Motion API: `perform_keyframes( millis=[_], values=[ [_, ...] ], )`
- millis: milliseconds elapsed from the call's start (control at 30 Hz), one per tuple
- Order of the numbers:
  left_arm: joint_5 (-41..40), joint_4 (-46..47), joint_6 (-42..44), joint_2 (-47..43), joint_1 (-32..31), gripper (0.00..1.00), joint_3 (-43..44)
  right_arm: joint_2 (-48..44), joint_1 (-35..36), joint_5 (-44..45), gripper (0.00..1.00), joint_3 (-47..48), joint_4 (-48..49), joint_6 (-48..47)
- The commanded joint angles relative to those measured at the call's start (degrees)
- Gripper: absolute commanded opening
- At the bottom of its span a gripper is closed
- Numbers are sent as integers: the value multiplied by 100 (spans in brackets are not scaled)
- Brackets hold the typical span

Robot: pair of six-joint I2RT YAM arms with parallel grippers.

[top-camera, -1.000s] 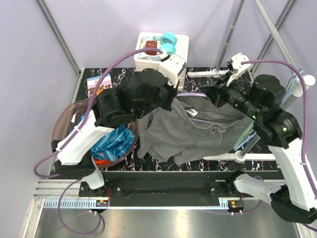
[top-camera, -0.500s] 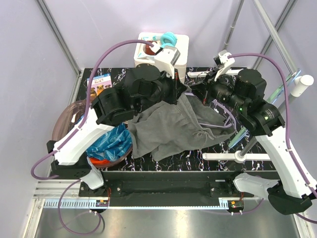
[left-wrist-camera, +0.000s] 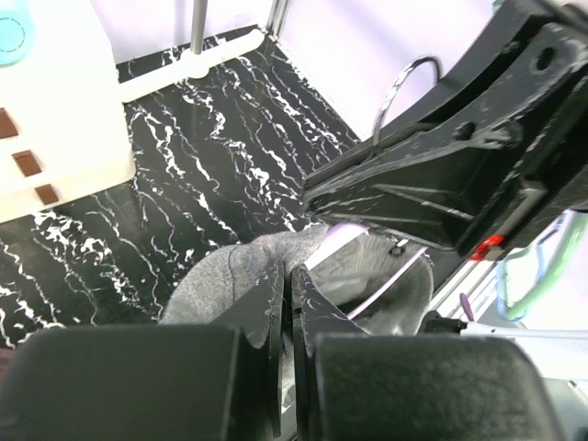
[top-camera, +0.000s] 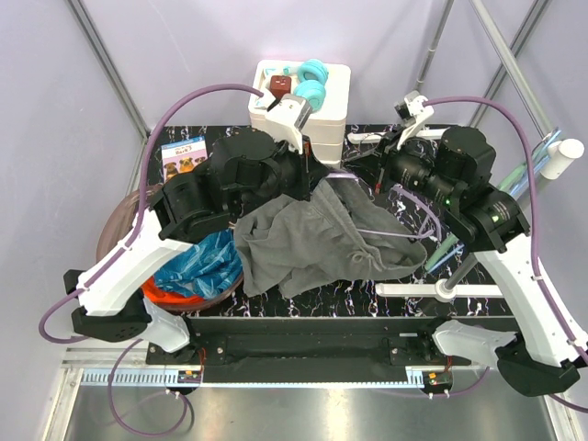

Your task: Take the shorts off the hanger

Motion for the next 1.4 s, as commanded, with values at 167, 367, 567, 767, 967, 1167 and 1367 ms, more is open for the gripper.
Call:
perform_keyframes(
  millis=[167, 367, 567, 767, 967, 1167, 1367],
  values=[
    [-678, 109, -66, -560, 49, 0, -372, -295, 112, 849, 0, 208, 220, -333],
    [-1778, -270, -391, -1904, 478, 0, -1611, -815, 112, 1378, 0, -336, 315, -633],
    [-2560, -349, -330, -2959, 744, 0, -2386, -1184, 112, 1440, 0, -698, 913, -54],
    [-2982, -166, 144, -3119, 744, 0, -2229, -1070, 112, 1291, 0, -304, 1633, 966],
    [-3431, 1017, 1838, -2768, 753, 0, -1072, -850, 112, 1194, 0, 241, 1731, 1310],
    [-3133, 2277, 4142, -2091, 753, 0, 388, -859, 112, 1229, 0, 278, 1406, 1213],
    [-2938, 2602, 5627, -1528, 753, 0, 1753, -938, 112, 1246, 0, 146, 1265, 1160]
  ],
)
